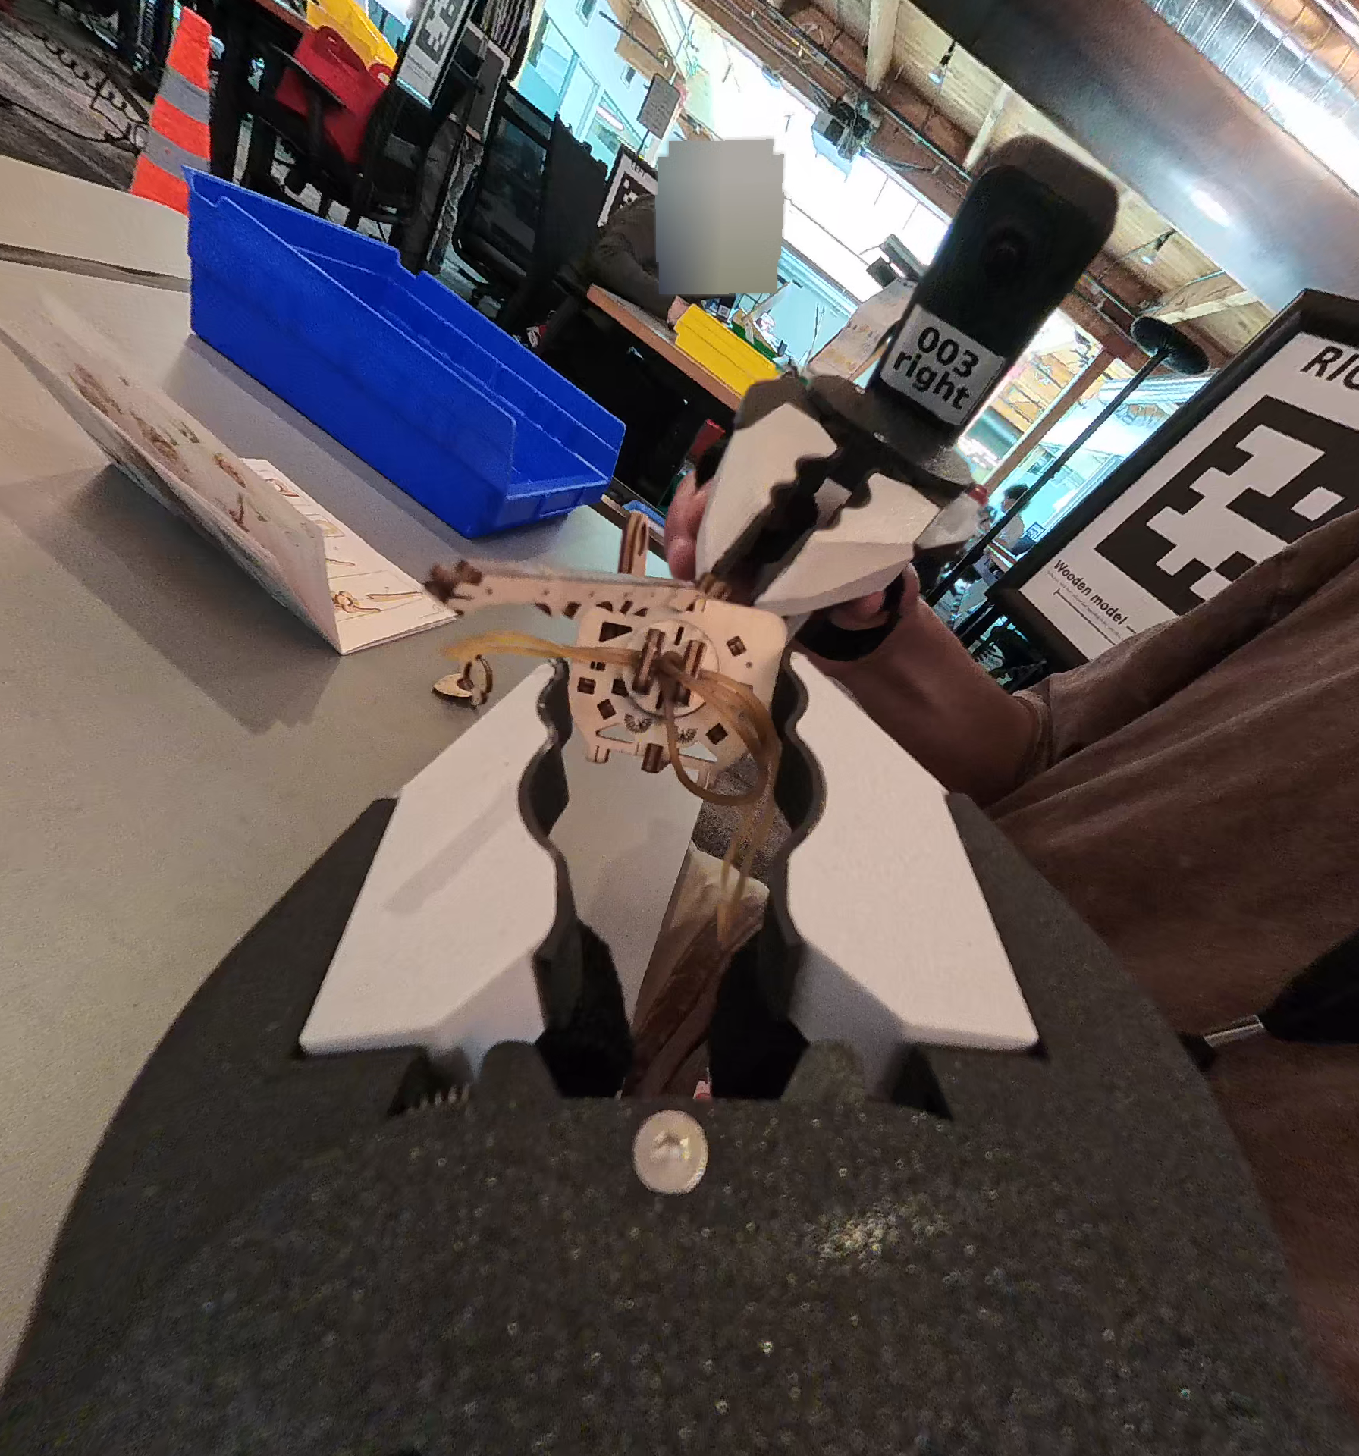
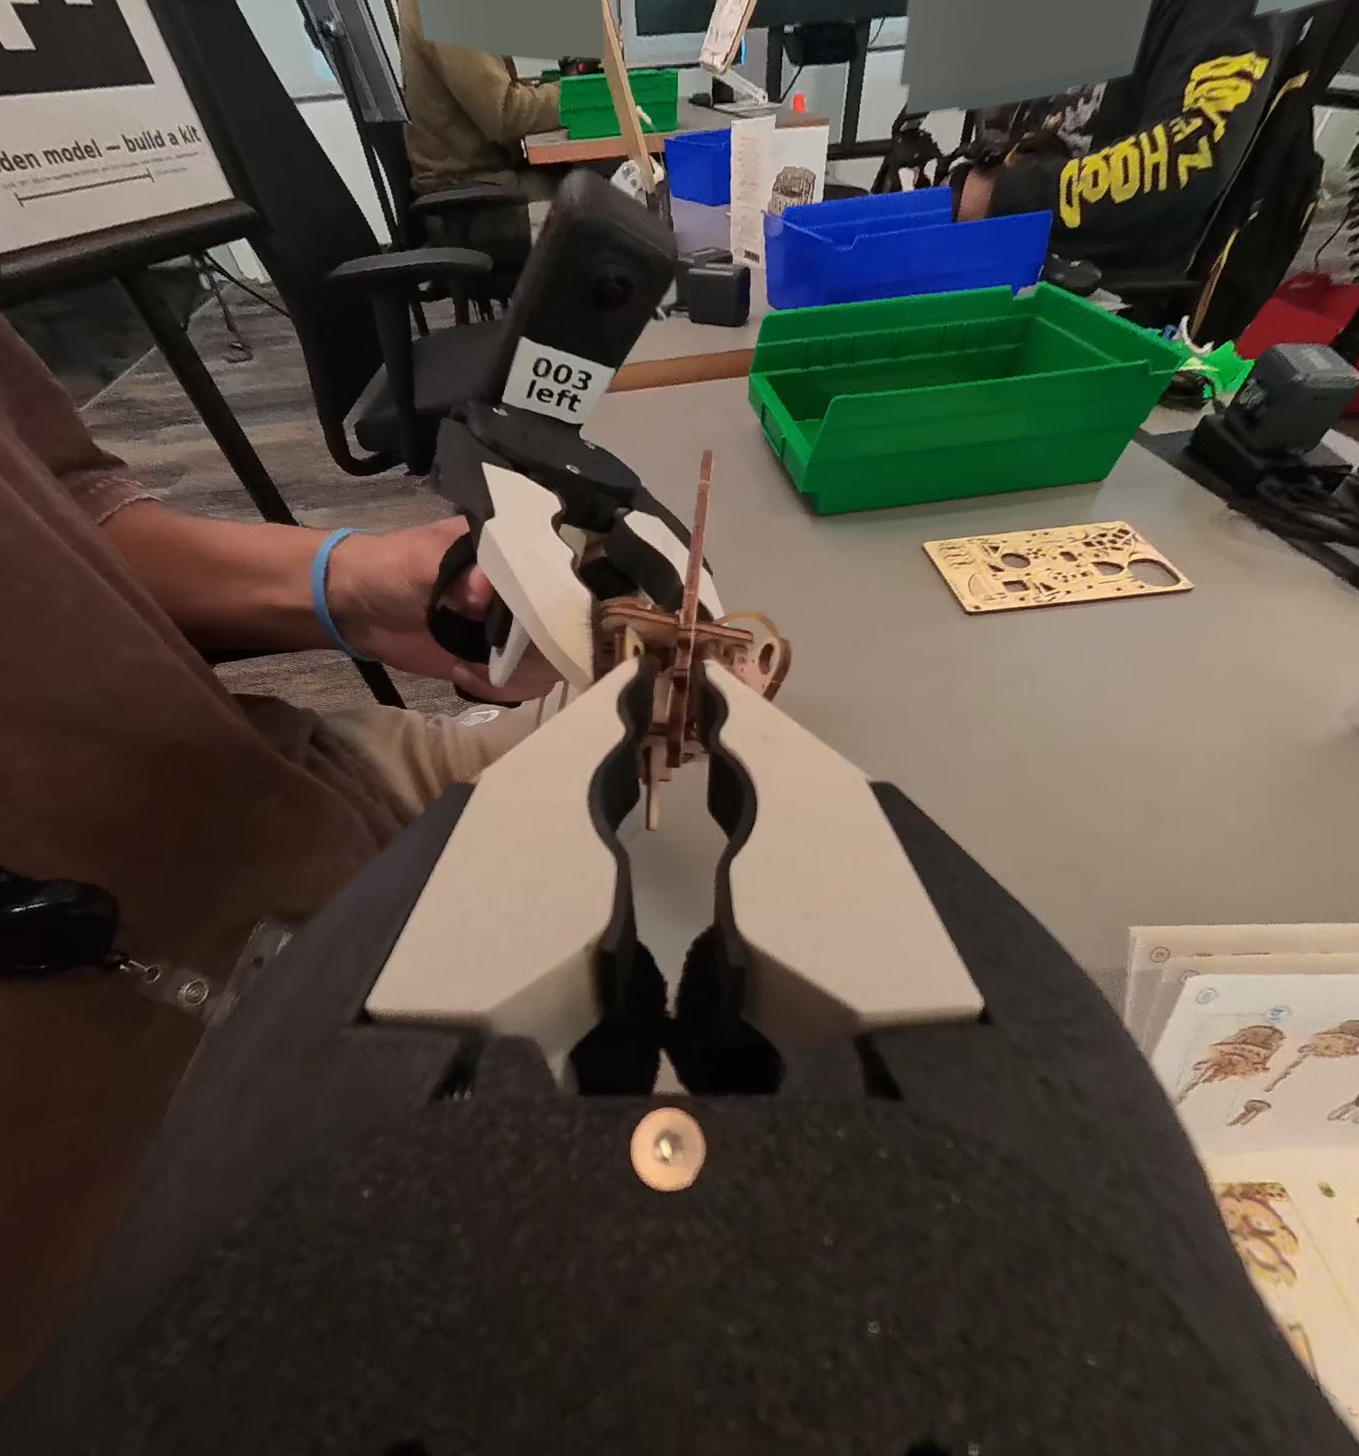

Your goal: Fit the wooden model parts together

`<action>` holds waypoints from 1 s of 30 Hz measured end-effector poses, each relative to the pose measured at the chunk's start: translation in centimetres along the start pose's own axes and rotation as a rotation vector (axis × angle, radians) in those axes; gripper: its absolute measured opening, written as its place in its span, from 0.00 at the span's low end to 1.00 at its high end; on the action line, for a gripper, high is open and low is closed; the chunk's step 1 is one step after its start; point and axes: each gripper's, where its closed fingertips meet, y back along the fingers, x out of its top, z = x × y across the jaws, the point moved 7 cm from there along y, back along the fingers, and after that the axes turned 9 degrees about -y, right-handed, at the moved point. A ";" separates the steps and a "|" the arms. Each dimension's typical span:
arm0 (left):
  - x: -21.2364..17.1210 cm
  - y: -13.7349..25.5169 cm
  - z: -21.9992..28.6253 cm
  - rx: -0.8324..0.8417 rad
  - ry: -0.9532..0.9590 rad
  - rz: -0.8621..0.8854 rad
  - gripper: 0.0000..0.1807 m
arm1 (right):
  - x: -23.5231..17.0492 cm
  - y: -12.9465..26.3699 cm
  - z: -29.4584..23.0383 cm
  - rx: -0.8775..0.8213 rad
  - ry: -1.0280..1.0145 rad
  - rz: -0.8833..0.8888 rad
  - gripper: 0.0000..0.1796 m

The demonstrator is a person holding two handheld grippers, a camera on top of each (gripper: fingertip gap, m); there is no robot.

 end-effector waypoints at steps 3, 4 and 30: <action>0.0 0.0 0.1 -0.009 -0.002 0.001 0.27 | -0.2 0.0 0.2 -0.004 -0.018 0.001 0.02; 0.1 0.0 0.2 -0.016 0.000 0.004 0.27 | -0.2 0.0 0.3 0.012 -0.047 0.003 0.02; 0.4 -0.2 -0.6 -0.059 0.207 0.196 0.27 | -1.1 -0.4 1.3 0.120 -0.419 0.295 0.01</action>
